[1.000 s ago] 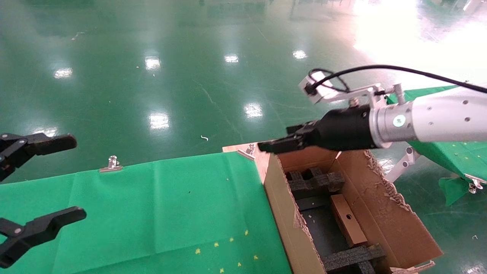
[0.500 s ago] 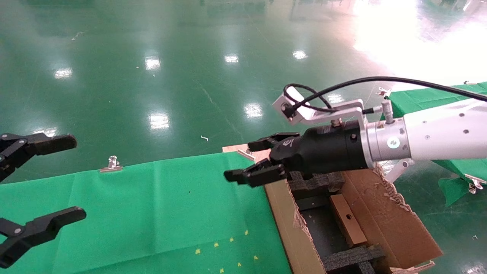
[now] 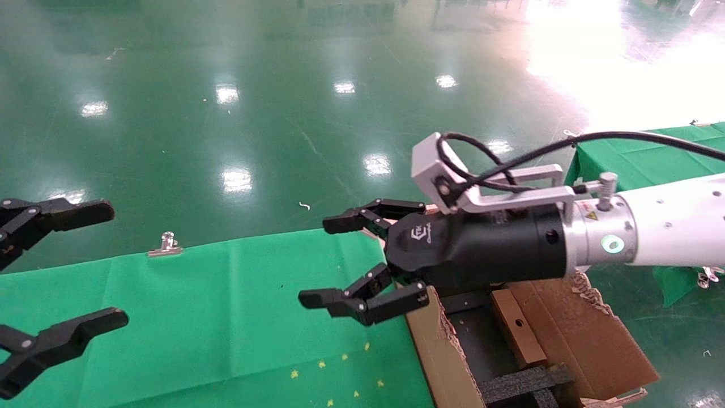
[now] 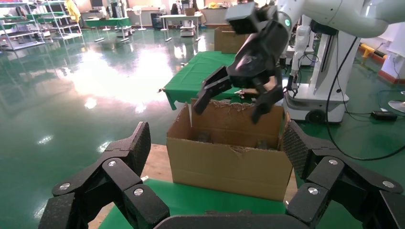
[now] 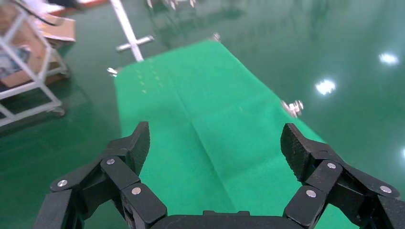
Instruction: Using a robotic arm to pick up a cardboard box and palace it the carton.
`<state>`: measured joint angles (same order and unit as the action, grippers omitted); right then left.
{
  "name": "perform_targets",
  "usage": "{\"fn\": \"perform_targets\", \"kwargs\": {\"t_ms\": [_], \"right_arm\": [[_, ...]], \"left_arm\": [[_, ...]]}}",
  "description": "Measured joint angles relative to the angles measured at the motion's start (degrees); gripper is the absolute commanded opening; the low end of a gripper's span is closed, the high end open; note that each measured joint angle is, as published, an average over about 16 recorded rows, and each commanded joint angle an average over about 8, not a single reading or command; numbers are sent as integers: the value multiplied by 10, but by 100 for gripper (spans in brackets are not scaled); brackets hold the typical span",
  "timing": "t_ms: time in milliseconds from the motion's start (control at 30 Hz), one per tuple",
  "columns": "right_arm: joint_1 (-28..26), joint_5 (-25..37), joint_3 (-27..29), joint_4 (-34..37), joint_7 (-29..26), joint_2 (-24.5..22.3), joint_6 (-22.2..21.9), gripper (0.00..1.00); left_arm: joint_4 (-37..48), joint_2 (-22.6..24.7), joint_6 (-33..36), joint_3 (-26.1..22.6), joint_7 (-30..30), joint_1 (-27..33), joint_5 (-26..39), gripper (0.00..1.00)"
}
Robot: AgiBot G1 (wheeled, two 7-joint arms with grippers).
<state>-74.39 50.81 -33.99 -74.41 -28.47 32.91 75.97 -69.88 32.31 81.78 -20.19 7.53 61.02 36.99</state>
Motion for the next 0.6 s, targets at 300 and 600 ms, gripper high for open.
{"fn": "perform_targets", "kwargs": {"t_ms": [300,600], "right_arm": [[85,-59,119,5,117,14,64,100],[137,-96,192,9,183,23,103,100]], "left_arm": [[0,0,0,0,0,0,0,100],[0,0,0,0,0,0,0,100]]}}
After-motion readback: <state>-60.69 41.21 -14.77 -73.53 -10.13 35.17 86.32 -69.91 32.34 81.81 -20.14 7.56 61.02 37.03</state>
